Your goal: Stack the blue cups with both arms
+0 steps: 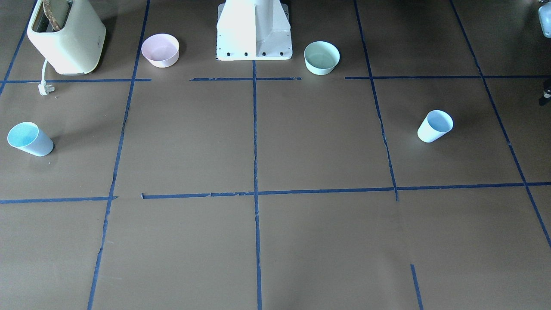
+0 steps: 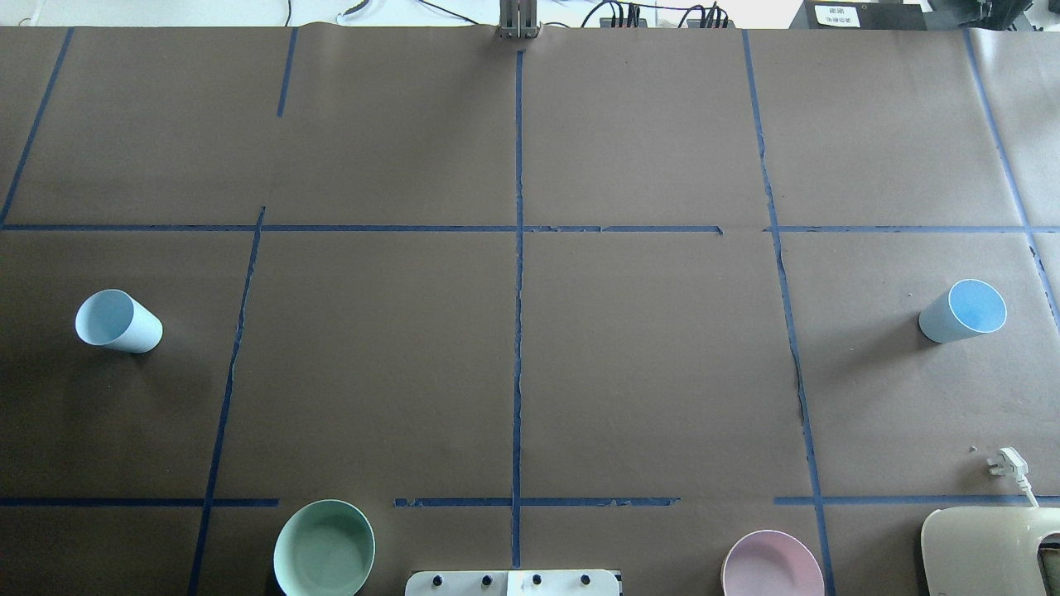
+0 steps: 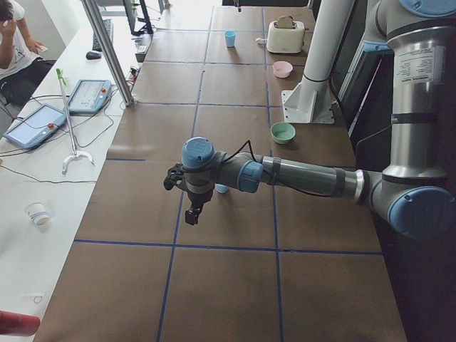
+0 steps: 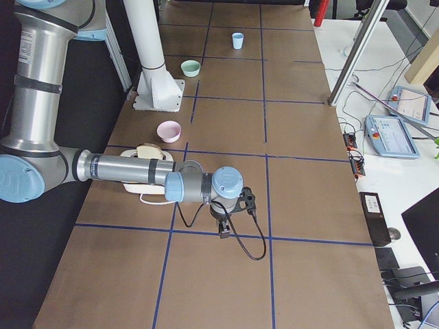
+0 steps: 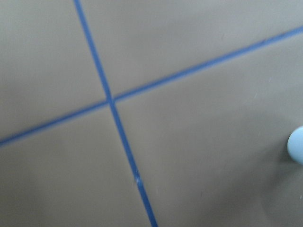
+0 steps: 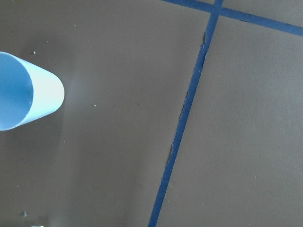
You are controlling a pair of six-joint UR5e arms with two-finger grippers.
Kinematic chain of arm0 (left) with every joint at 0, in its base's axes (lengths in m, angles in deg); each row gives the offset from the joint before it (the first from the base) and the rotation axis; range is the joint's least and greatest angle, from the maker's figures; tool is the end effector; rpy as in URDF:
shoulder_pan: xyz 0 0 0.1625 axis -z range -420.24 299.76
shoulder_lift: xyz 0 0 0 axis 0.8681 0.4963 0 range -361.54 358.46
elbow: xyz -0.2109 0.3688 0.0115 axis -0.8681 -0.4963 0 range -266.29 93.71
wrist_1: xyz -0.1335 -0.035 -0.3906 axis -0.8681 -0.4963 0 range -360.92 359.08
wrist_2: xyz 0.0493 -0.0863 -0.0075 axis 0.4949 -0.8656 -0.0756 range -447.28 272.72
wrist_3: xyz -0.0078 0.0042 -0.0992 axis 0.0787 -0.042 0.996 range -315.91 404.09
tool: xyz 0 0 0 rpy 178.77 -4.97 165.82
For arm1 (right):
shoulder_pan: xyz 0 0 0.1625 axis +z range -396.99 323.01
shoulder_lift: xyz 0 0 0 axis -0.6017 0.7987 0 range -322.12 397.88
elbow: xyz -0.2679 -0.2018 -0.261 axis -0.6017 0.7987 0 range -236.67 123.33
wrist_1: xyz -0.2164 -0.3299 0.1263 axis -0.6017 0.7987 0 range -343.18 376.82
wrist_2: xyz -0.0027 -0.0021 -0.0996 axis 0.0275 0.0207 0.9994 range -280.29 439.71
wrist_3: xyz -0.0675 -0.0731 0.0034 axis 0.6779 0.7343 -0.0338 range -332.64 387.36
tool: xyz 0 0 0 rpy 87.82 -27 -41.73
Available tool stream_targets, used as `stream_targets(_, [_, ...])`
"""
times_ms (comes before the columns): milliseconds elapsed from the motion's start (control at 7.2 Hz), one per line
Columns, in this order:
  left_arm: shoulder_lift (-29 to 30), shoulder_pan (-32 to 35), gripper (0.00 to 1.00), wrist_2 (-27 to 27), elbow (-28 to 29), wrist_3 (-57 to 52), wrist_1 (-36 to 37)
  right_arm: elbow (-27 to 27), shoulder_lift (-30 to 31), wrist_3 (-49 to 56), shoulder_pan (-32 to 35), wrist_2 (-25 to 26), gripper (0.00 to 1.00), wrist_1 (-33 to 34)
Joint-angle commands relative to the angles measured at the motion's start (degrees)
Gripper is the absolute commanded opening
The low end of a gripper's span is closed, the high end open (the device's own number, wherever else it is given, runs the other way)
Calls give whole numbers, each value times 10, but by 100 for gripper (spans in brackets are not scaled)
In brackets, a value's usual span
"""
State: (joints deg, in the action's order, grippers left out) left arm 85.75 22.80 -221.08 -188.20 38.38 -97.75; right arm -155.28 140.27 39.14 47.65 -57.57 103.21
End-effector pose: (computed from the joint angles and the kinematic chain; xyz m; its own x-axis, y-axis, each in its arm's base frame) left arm -0.0055 -0.4871 0.5659 0.6782 0.3709 -0.6344 -0.1849 0.9217 0.3411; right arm 0.0226 -0.4036 0.6712 0.6423 -0.2630 0.7199 0.2293 0.9622 0.1469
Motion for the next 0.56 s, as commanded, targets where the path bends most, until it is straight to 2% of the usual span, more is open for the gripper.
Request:
stream_targets(0, [24, -38, 100, 1, -8, 130, -41, 0, 0, 0, 0, -5, 100, 0])
stream_targets(278, [-27, -123, 100, 24, -6, 232, -143, 0, 0, 0, 0, -7, 100, -1])
stream_targets(417, [-34, -157, 100, 28, -6, 322, -183, 0, 0, 0, 0, -7, 100, -1])
